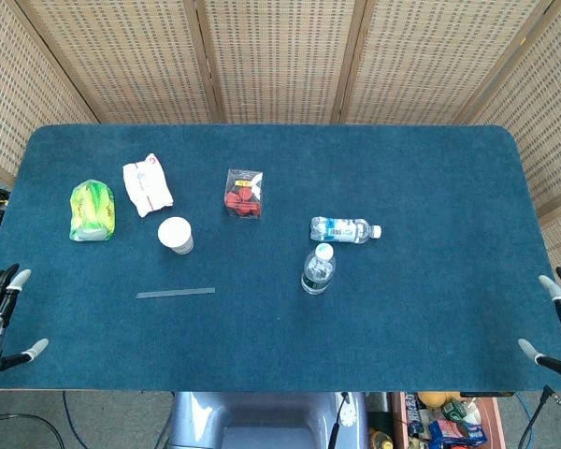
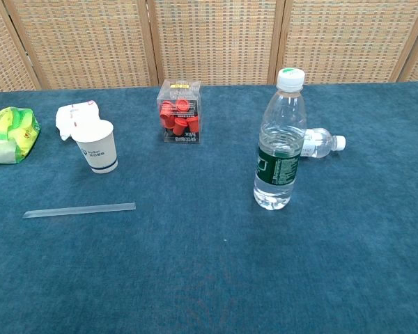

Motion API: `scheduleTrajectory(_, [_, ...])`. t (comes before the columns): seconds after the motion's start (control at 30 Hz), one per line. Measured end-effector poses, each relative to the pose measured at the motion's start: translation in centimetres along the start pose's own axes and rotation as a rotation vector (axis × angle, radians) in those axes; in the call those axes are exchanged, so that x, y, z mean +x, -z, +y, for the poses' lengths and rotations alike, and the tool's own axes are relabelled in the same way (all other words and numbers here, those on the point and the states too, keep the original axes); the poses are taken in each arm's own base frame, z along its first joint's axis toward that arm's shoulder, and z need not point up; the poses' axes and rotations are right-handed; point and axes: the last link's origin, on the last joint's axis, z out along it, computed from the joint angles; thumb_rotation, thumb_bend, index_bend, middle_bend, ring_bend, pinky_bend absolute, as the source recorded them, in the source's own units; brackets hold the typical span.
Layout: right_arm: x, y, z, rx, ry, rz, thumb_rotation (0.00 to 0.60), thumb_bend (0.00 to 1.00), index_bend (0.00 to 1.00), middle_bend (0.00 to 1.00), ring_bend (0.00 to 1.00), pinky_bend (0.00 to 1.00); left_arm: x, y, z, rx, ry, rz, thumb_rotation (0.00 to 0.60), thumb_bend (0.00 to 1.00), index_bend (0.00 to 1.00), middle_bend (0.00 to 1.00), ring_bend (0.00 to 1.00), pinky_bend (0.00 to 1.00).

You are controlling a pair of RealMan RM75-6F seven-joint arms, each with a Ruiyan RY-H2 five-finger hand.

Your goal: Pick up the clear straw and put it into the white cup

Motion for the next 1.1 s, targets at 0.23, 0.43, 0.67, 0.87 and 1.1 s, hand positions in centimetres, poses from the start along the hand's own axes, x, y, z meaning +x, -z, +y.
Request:
scheduleTrajectory(0.23, [0.0, 0.0, 0.0, 0.001, -0.009, 0.0, 0.6, 0.0, 0.0, 0.0, 0.0, 0.0, -0.5, -0.5, 0.3, -0.025, 0.012, -0.014, 0.6, 0.14, 0.0, 0.0, 0.0, 0.0])
scheduleTrajectory(0.43, [-0.1, -0.2, -0.1, 0.003, -0.011, 0.002, 0.6, 0.0, 0.0, 0.0, 0.0, 0.0, -2.2, -2.1, 1.8, -0.095, 0.021, -0.083, 0.6, 0.14, 0.0, 0.0, 0.0, 0.0])
scheduleTrajectory(0.67, [-0.2, -0.7, 0.4, -0.013, -0.021, -0.008, 0.6, 0.0, 0.0, 0.0, 0.0, 0.0, -4.8, -5.8, 5.5, -0.168, 0.061, -0.193, 0.6, 0.14, 0.03, 0.0, 0.0, 0.0])
scheduleTrajectory(0.87, [-0.4, -1.0, 0.7, -0.022, -0.028, -0.023, 0.6, 0.0, 0.0, 0.0, 0.0, 0.0, -7.7, -10.8, 11.3, -0.262, 0.125, -0.305, 0.6, 0.14, 0.16, 0.0, 0.0, 0.0])
scheduleTrajectory(1.1, [-0.4, -1.1, 0.9, -0.026, -0.033, -0.026, 0.6, 0.0, 0.0, 0.0, 0.0, 0.0, -10.0, -13.4, 15.8, -0.315, 0.159, -0.379, 0.6, 0.14, 0.24, 0.0, 0.0, 0.0])
